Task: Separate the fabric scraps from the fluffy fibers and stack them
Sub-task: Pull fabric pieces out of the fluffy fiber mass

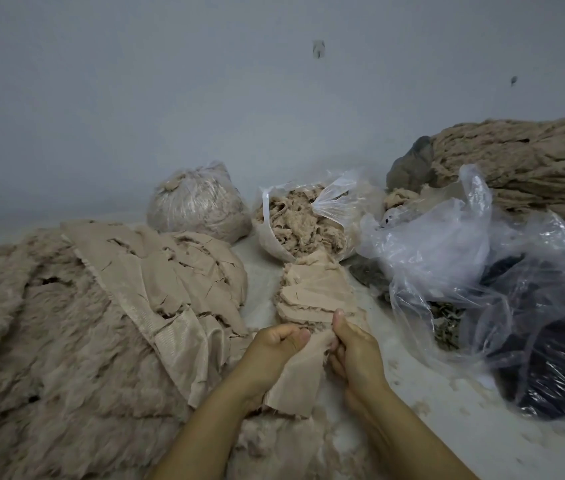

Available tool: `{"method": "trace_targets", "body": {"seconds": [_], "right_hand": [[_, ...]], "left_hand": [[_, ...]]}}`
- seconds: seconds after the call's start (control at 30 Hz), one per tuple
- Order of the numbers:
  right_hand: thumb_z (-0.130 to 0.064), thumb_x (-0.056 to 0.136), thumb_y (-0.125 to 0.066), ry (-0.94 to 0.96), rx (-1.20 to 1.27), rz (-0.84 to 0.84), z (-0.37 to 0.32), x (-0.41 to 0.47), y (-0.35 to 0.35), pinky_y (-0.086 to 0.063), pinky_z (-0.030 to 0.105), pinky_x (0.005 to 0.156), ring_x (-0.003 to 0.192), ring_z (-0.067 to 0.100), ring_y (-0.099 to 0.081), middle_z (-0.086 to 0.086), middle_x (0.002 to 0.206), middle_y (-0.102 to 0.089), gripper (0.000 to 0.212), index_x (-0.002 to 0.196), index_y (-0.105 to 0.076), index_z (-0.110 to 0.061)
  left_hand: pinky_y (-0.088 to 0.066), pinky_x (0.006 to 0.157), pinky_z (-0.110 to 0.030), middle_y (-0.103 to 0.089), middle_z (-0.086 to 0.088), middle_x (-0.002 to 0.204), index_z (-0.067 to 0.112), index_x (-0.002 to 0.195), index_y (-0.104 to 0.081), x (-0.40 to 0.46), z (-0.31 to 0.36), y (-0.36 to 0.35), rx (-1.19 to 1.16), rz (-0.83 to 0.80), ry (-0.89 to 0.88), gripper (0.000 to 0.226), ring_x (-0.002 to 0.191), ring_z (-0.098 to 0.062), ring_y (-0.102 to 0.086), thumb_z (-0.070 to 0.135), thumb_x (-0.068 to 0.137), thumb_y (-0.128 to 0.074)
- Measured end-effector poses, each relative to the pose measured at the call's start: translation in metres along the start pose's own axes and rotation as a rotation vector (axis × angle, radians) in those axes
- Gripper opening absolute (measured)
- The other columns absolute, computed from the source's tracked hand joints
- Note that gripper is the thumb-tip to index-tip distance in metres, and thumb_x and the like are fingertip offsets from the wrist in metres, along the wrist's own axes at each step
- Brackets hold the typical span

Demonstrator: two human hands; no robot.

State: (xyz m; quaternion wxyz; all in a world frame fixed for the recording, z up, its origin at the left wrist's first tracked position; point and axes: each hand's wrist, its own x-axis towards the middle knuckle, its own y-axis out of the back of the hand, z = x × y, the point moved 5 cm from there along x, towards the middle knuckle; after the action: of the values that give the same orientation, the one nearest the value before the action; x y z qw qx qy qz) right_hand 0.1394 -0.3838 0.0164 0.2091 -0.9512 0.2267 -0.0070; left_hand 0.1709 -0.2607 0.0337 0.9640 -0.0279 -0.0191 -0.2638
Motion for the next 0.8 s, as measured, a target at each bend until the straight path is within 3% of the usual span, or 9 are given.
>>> {"method": "trace_targets", "body": {"seconds": [0.1,0.23,0.3,0.37,0.43,0.53,0.67,0.73,0.8], "right_hand": [[-0.03,0.094,-0.057,0.024,0.025,0.046,-0.001,0.004,0.005,-0.02,0.015,0.031,0.028,0.009,-0.023,-0.001,0.033,-0.03,0.053,0.047,-0.04,-0.013],[-0.033,0.097,-0.051,0.075,0.023,0.174,-0.013,0.017,0.035,-0.023,0.013,0.033,0.029,0.006,-0.026,-0.007,0.034,-0.03,0.047,0.056,-0.038,-0.013],[-0.045,0.096,-0.046,0.031,-0.073,0.03,-0.003,0.015,0.025,-0.027,0.014,0.036,0.032,0.009,-0.033,-0.003,0.037,-0.036,0.051,0.059,-0.049,-0.011],[-0.054,0.093,-0.046,-0.058,-0.167,-0.162,0.015,0.006,0.003,-0.04,0.021,0.041,0.043,0.014,-0.051,0.003,0.05,-0.054,0.052,0.067,-0.063,-0.013],[-0.047,0.089,-0.057,-0.004,-0.236,-0.262,0.021,-0.002,-0.01,-0.05,0.028,0.053,0.061,0.018,-0.061,0.005,0.066,-0.065,0.038,0.075,-0.066,-0.013],[-0.024,0.094,-0.058,0.123,-0.193,-0.11,0.014,0.003,-0.002,-0.044,0.02,0.049,0.056,0.015,-0.051,0.002,0.054,-0.054,0.036,0.061,-0.055,-0.01],[-0.027,0.1,-0.044,0.095,-0.173,0.039,0.012,0.005,0.007,-0.039,0.025,0.045,0.042,0.014,-0.047,0.001,0.046,-0.052,0.04,0.065,-0.052,-0.01],[-0.039,0.099,-0.042,-0.014,-0.053,-0.072,0.015,0.001,0.0,-0.048,0.027,0.048,0.049,0.015,-0.058,0.004,0.056,-0.061,0.042,0.084,-0.06,-0.004],[-0.047,0.094,-0.051,-0.144,0.002,-0.348,0.022,-0.011,-0.019,-0.056,0.035,0.062,0.07,0.021,-0.069,0.009,0.08,-0.071,0.046,0.1,-0.065,-0.004]], "left_hand": [[-0.045,0.057,-0.018,-0.065,0.0,0.068,0.012,0.073,-0.067,-0.001,0.0,0.003,0.031,0.001,0.01,0.024,0.062,-0.009,-0.058,0.015,0.094,-0.055],[-0.031,0.053,-0.023,-0.042,0.003,0.058,0.019,0.058,-0.051,-0.002,0.003,0.033,0.082,0.163,-0.016,0.037,0.057,-0.01,-0.038,0.016,0.095,-0.054],[-0.032,0.055,-0.025,-0.042,-0.001,0.062,0.014,0.066,-0.05,-0.003,0.006,0.032,0.133,0.177,-0.057,0.03,0.061,-0.014,-0.038,0.019,0.095,-0.053],[-0.04,0.055,-0.02,-0.055,0.001,0.062,0.012,0.071,-0.058,-0.003,0.004,0.02,0.138,0.12,-0.078,0.026,0.061,-0.011,-0.049,0.018,0.096,-0.053],[-0.047,0.058,-0.019,-0.066,0.002,0.069,0.01,0.08,-0.065,-0.004,0.001,0.01,0.114,0.051,-0.059,0.023,0.065,-0.009,-0.06,0.018,0.096,-0.052],[-0.045,0.059,-0.017,-0.062,0.004,0.069,0.009,0.08,-0.063,-0.005,-0.001,0.01,0.192,0.015,-0.039,0.022,0.064,-0.006,-0.055,0.018,0.096,-0.052],[-0.048,0.062,-0.019,-0.067,0.002,0.072,0.008,0.083,-0.065,-0.004,0.0,0.01,0.101,0.066,-0.022,0.022,0.067,-0.006,-0.06,0.019,0.096,-0.051],[-0.052,0.068,-0.03,-0.07,-0.007,0.077,0.005,0.089,-0.066,0.0,-0.003,0.02,-0.039,0.216,0.022,0.024,0.072,-0.016,-0.064,0.023,0.096,-0.052],[-0.053,0.074,-0.04,-0.07,-0.016,0.083,0.003,0.094,-0.064,0.004,-0.009,0.027,-0.21,0.349,0.077,0.026,0.076,-0.027,-0.066,0.023,0.098,-0.049]]}}
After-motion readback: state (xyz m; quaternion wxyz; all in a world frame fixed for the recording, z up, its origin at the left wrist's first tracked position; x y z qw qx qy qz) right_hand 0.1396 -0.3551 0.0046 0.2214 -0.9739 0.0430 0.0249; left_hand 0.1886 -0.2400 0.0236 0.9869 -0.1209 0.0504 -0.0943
